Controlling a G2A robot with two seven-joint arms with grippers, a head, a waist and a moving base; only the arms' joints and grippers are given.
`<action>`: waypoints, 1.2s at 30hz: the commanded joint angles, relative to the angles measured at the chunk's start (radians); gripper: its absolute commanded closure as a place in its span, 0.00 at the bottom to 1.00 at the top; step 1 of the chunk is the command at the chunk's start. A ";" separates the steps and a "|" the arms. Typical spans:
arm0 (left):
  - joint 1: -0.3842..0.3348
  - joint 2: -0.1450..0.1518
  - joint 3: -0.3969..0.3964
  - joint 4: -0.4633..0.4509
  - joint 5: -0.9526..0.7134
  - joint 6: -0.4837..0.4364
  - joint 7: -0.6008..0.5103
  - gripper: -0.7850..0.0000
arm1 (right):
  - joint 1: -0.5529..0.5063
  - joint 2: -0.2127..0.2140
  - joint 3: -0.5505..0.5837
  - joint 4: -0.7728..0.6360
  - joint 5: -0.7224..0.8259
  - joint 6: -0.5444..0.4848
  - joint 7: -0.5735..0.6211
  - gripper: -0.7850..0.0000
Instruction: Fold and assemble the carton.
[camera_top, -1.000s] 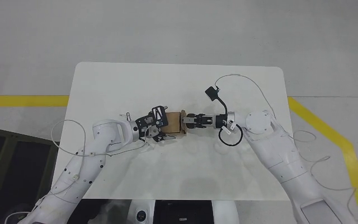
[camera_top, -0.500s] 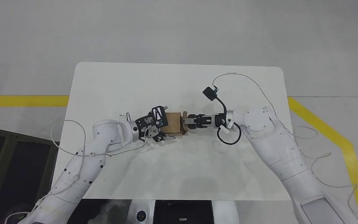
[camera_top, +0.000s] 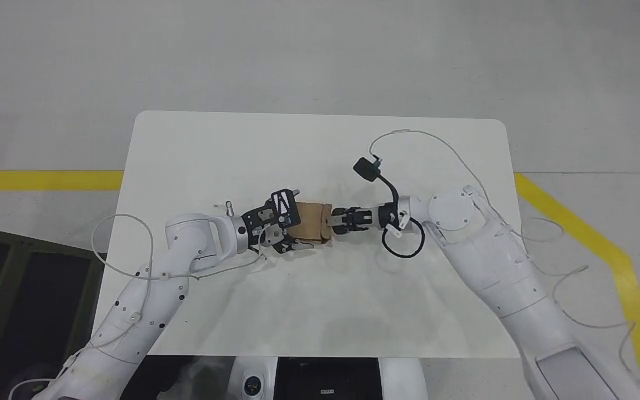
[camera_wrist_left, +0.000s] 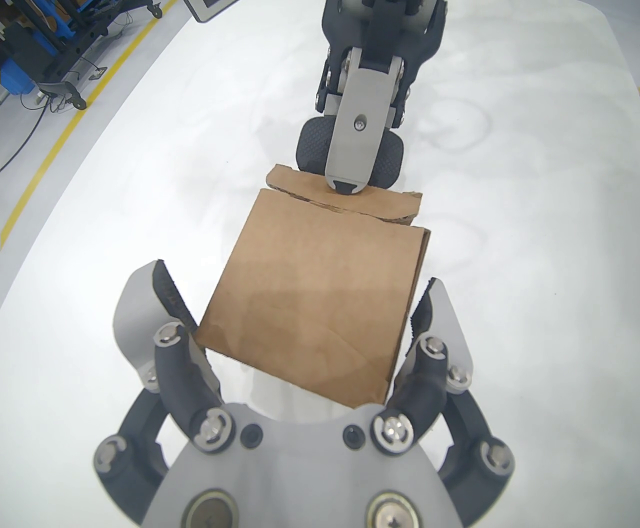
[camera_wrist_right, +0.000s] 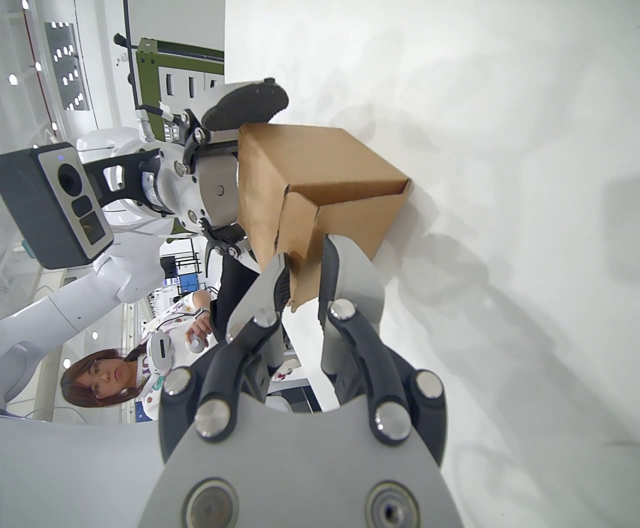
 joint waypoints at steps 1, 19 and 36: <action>0.000 0.000 0.000 0.000 0.000 0.000 0.000 0.00 | 0.005 -0.002 -0.006 0.002 0.001 -0.002 0.001 0.87; 0.000 -0.001 -0.002 -0.002 0.000 -0.004 -0.002 0.00 | 0.038 -0.023 -0.052 0.021 0.016 -0.034 -0.001 0.80; 0.001 -0.001 -0.003 0.000 0.001 -0.003 -0.001 0.00 | -0.034 0.008 0.032 -0.065 0.008 -0.025 0.007 0.83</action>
